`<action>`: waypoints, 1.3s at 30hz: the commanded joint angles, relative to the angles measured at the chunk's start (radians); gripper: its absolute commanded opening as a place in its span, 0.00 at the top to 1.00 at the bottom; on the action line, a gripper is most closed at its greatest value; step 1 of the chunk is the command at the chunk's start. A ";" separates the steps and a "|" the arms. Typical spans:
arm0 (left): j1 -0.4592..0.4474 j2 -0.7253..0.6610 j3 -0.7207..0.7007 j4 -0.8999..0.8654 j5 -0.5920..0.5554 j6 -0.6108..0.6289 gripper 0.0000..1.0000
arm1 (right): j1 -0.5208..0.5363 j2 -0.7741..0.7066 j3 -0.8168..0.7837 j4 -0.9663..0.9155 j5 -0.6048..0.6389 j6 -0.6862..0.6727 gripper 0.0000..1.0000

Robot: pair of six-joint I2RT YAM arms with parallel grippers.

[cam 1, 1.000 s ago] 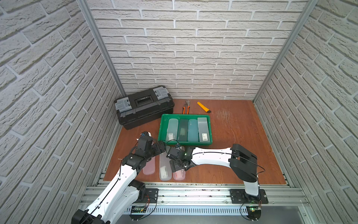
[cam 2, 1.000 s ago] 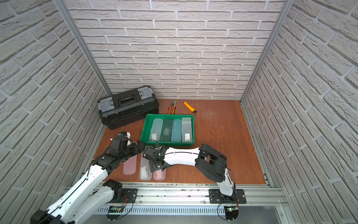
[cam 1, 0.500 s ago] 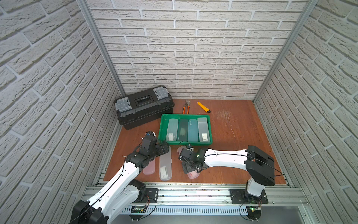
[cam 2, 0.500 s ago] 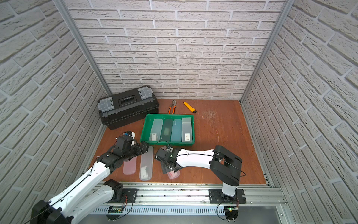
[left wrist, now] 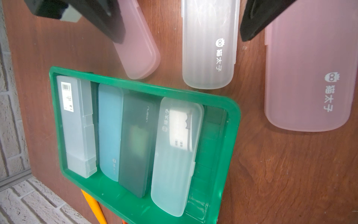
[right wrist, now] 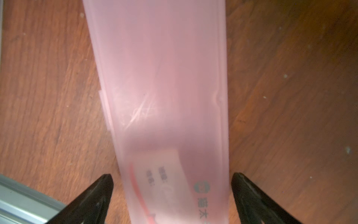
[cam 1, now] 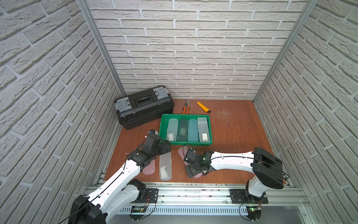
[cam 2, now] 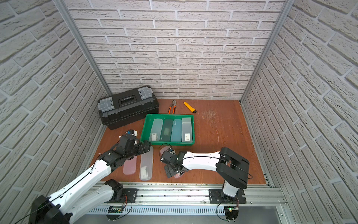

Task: Put the pencil case into the storage box
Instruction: Pick up the pencil case from the center of the board.

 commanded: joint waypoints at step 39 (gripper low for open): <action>-0.134 -0.213 0.115 -0.079 -0.215 0.050 0.01 | 0.095 -0.332 -0.150 -0.055 0.050 -0.231 0.46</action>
